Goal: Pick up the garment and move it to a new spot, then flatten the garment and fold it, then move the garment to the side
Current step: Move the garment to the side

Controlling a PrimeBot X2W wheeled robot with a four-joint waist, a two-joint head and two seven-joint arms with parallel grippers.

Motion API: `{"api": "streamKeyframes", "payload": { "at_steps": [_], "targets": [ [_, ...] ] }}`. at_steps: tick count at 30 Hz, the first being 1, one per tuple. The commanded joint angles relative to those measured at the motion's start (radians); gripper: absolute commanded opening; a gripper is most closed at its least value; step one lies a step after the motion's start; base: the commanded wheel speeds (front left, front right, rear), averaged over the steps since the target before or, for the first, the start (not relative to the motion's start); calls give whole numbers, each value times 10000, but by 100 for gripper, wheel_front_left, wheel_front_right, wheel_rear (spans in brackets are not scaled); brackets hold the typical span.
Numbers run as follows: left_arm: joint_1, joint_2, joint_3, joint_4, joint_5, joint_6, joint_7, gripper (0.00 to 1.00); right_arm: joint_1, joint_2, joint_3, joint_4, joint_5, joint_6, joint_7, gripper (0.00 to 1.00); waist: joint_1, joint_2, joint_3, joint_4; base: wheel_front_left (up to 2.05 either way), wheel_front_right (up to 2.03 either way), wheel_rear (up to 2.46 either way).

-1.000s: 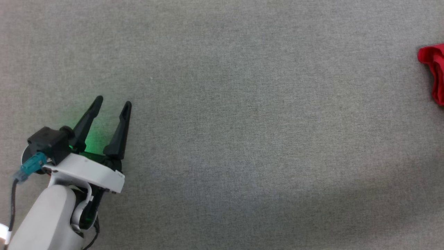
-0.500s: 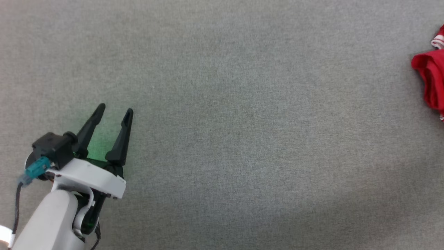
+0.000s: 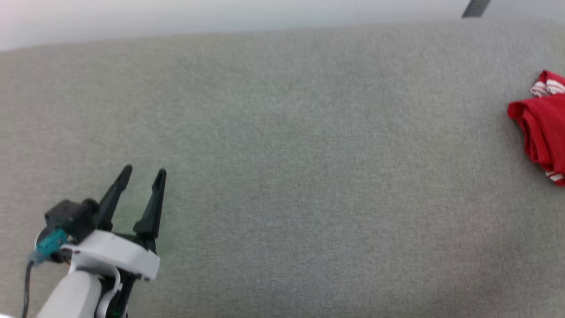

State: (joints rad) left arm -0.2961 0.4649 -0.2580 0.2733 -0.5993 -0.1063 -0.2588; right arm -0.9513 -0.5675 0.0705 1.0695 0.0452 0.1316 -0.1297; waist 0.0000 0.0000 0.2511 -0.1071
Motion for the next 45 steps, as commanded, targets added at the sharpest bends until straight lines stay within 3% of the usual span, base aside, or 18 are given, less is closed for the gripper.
{"api": "streamKeyframes", "payload": {
  "at_steps": [1, 13, 22, 32, 45],
  "targets": [
    [236, -24, 56, -47, -54, 70, -47, 100, 199, 133, -24, -76, 51, -21, -159, 100, 0, 0, -557, 352, 0, 0, 0],
    [1665, 52, 546, -324, -275, 433, -65, 100, 2049, 969, 557, -937, 914, -21, -1160, 100, 0, 0, -2112, 1175, 0, 0, 0],
    [2776, 245, 963, -707, -467, 737, -62, 100, 3765, 1446, 733, -2274, 1705, -21, -1332, 100, 0, 0, -2896, 1541, 0, 0, 0],
    [3600, 97, 1524, -1062, -424, 968, -66, 100, 5829, 2078, 18, -4332, 1571, -21, -1354, 100, 0, 0, -3165, 1745, 0, 0, 0],
    [4169, -389, 2420, -982, 41, 692, -66, 100, 8283, 3288, -1223, -6504, 1065, -21, -1357, 100, 0, 0, -3315, 1905, 0, 0, 0]
  ]
}}
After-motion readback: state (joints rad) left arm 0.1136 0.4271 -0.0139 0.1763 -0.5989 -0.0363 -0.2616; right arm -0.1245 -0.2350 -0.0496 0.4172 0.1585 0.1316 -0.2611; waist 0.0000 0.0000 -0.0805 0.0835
